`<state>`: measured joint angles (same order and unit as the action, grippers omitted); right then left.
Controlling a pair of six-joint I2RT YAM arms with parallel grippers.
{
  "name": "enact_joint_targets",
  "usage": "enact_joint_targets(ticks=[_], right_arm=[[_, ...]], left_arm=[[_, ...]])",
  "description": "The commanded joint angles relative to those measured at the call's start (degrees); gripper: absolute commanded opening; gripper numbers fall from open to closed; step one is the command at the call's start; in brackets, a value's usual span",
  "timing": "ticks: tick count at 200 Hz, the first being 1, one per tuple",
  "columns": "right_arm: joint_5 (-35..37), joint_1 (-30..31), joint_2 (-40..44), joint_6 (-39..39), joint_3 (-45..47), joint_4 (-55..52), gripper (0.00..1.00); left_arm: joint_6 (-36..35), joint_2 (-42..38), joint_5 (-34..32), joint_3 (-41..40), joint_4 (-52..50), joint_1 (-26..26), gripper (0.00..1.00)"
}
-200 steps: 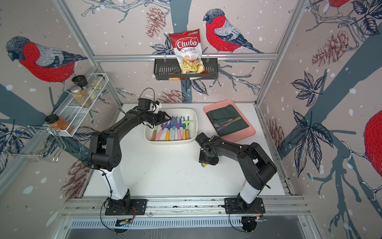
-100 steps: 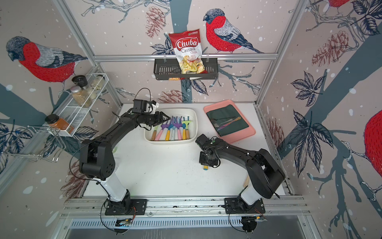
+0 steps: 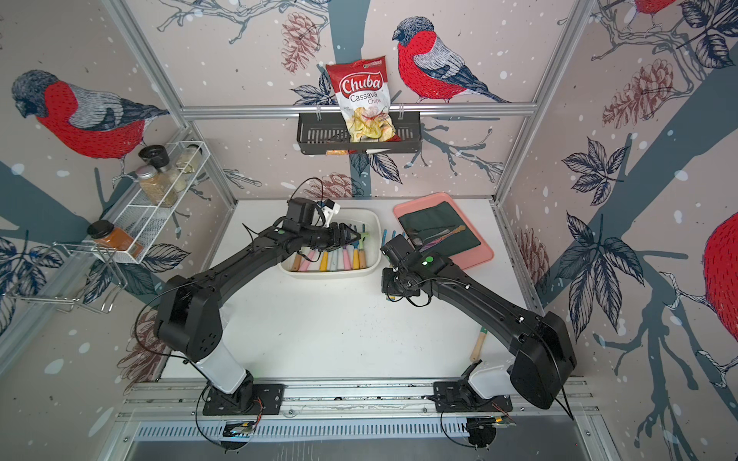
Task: Put the rake into the storage box
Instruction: Pick up the rake at the center of the board.
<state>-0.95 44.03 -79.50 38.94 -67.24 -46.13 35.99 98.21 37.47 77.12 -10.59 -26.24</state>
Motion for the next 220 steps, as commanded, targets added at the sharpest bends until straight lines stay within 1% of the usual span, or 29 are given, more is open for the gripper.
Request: enact_joint_targets(ticks=[1, 79, 113, 129, 151, 157, 167, 184, 188, 209, 220], right_arm=[[-0.2, 0.0, -0.13, -2.57, -1.59, -1.25, 0.15], [-4.72, 0.69, -1.33, -4.36, -2.82, 0.53, 0.14], [-4.99, 1.36, -1.96, -5.04, -4.26, 0.93, 0.14], [-5.38, 1.62, -2.21, -5.28, -4.78, 1.26, 0.14], [-5.38, 1.76, -2.4, -5.26, -5.05, 1.46, 0.16], [-5.25, 1.8, -2.31, -5.19, -5.01, 1.48, 0.19], [-5.02, 1.83, -2.22, -5.02, -4.94, 1.56, 0.25], [-4.8, 1.8, -1.91, -4.85, -4.94, 1.81, 0.36], [-4.72, 1.77, -1.76, -4.79, -4.92, 1.85, 0.39], [-4.56, 1.76, -0.61, -4.36, -4.83, 2.28, 0.64], [-4.16, 1.67, 0.22, -4.01, -4.68, 2.4, 0.72]], left_arm=[[1.47, 1.5, 0.15, 1.66, 3.27, -1.08, 0.61], [3.85, 4.38, 0.63, 3.07, 6.59, -4.11, 0.6], [4.66, 5.58, 1.34, 3.29, 7.7, -4.54, 0.56], [5.01, 5.89, 1.38, 3.28, 8.33, -4.78, 0.48], [5.67, 6.02, 1.65, 3.24, 9.04, -4.87, 0.27], [5.69, 5.94, 1.64, 3.25, 9.15, -4.82, 0.21], [5.8, 5.79, 1.71, 3.31, 9.13, -4.87, 0.13], [5.85, 5.63, 1.87, 3.61, 9.01, -4.75, 0.05], [5.85, 5.67, 1.98, 3.71, 8.93, -4.71, 0.04], [5.18, 5.59, 2.64, 4.09, 8.06, -3.69, 0.03], [4.53, 5.41, 2.94, 4.22, 7.31, -2.52, 0.03]])
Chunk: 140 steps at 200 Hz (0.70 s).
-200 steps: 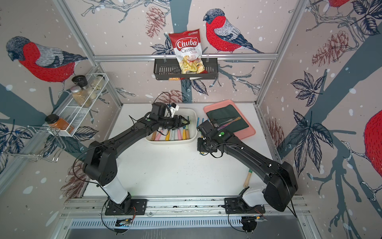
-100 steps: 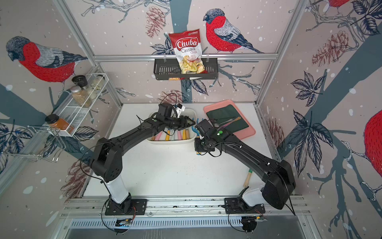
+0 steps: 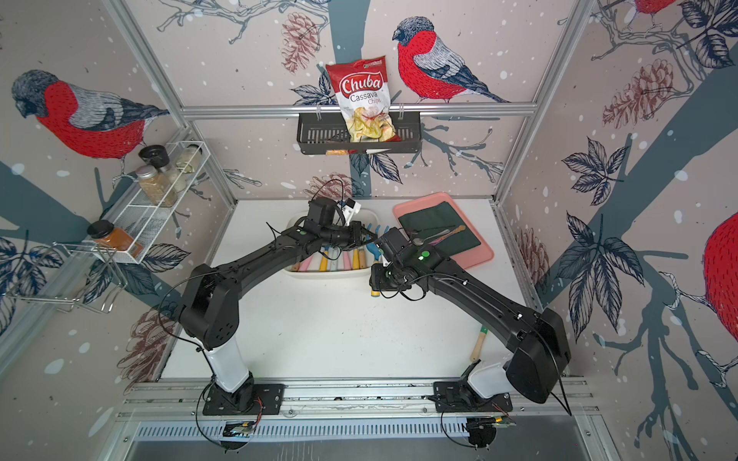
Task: Put the rake into the storage box
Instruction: Pick up the rake at the center of the board.
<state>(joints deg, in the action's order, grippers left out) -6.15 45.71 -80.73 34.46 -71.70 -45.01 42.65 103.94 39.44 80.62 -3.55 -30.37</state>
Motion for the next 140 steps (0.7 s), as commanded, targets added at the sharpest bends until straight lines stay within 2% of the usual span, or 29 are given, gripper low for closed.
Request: enact_joint_targets(ticks=[1, 17, 81, 105, 140], right_arm=[[1.09, -0.05, 1.54, 0.54, -0.16, 1.27, 0.72], [1.22, -0.51, 3.03, 0.76, 0.51, 1.48, 0.76], [-0.55, -3.41, 7.65, 1.14, 4.87, 2.99, 0.77], [-0.84, -3.83, 7.68, 0.96, 5.07, 2.91, 0.77], [-1.23, -4.27, 7.65, 0.62, 5.25, 2.84, 0.77]], left_arm=[[-2.23, -0.36, 0.98, 0.75, 0.2, 1.8, 0.03], [-3.91, -0.82, 1.71, 0.77, -1.66, 4.75, 0.04], [-16.19, 2.14, 6.49, 2.26, -11.32, 20.89, 0.04], [-19.89, 5.1, 6.33, 4.15, -13.84, 24.38, 0.04], [-25.0, 10.83, 5.33, 9.46, -18.27, 26.56, 0.04]])
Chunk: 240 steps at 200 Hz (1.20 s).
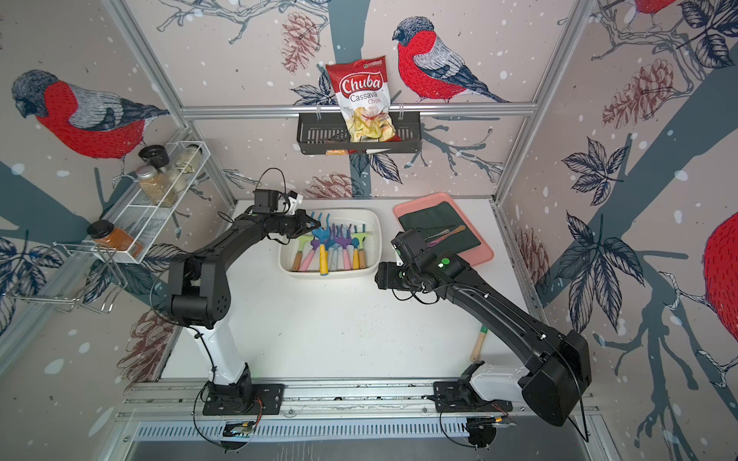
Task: Put the rake into the storage box
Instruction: Pick up the rake at the center of the board, then place the rake in the storage box.
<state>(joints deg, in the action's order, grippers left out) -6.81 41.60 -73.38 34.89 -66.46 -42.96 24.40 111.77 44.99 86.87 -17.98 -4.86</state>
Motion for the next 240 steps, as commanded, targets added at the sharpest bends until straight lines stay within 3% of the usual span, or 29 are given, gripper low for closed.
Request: enact_joint_targets(ticks=[1, 78, 143, 187, 240], right_arm=[[-0.57, -0.14, 0.28, 0.22, -0.04, 0.73, 0.77], [-0.53, -1.34, 2.93, 0.79, 1.8, 0.44, 0.77], [-1.51, -1.88, 3.69, 1.56, 3.53, 1.56, 0.77], [-1.63, -1.88, 3.4, 1.32, 3.48, 1.74, 0.77], [-2.06, -2.14, 3.06, 0.79, 3.75, 1.74, 0.77]], left_arm=[[-6.87, 3.23, -0.2, 3.43, -4.05, 1.07, 0.04], [-10.0, 11.22, 0.74, 10.53, -8.4, 2.64, 0.04], [-2.44, 12.07, 7.18, 12.16, -4.6, 3.63, 0.03], [0.33, 11.82, 7.12, 12.69, -1.6, 4.39, 0.02], [-1.14, 14.32, 3.32, 14.34, -0.72, 4.34, 0.03]])
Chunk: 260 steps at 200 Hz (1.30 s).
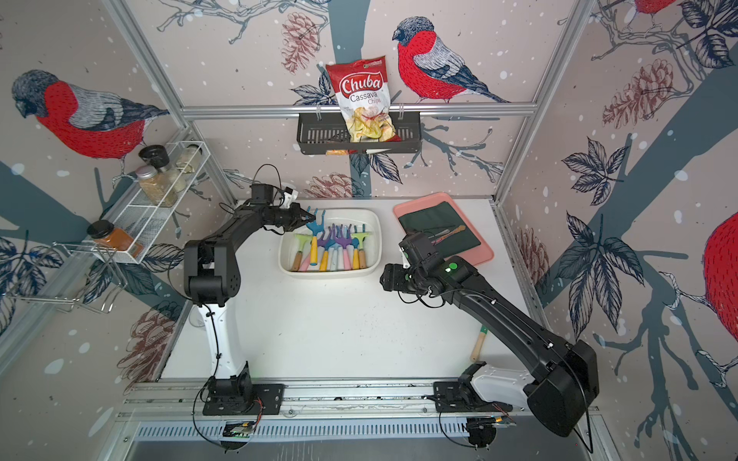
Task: Put the rake into the storage box
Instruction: Place the rake in the storage box.
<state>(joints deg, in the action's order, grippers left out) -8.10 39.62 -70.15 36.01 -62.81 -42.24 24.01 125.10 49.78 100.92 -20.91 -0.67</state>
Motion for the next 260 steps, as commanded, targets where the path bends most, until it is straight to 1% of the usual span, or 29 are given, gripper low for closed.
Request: enact_joint_targets(ticks=[1, 38, 70, 133, 166, 184, 227, 260], right_arm=[[-0.77, -0.15, -0.17, -0.32, 0.07, 1.02, 0.77], [-1.12, -0.76, -0.18, -0.66, 0.23, 0.91, 0.77], [-1.36, -1.03, -0.26, -0.85, 0.45, 1.02, 0.77], [-1.48, -1.27, -0.23, -0.85, 1.11, 1.33, 0.77], [-1.46, -1.47, -0.16, -0.92, 1.19, 1.11, 0.77], [-1.42, -1.63, -0.16, -0.94, 1.21, 0.95, 0.77], [-1.04, -1.73, 0.05, -0.69, 1.28, 0.63, 0.77], [0.53, -2.39, -0.07, 0.01, 1.16, -0.98, 0.77]], left_arm=[[-0.78, 1.05, -1.54, 0.26, 2.33, 0.14, 0.03], [-1.6, 1.36, -5.79, -1.05, 4.09, 0.16, 0.04], [-0.19, 1.77, -5.18, -2.66, 7.32, 0.07, 0.04], [-1.21, 3.55, -5.26, -2.63, 6.52, -0.35, 0.05], [-2.27, 4.24, -6.42, -2.49, 5.42, -0.39, 0.11], [-2.39, 4.24, -6.88, -2.49, 5.26, -0.39, 0.16], [-1.52, 3.53, -7.66, -2.79, 5.78, -0.44, 0.36], [-0.63, 2.26, -8.92, -4.04, 6.47, -0.41, 0.47]])
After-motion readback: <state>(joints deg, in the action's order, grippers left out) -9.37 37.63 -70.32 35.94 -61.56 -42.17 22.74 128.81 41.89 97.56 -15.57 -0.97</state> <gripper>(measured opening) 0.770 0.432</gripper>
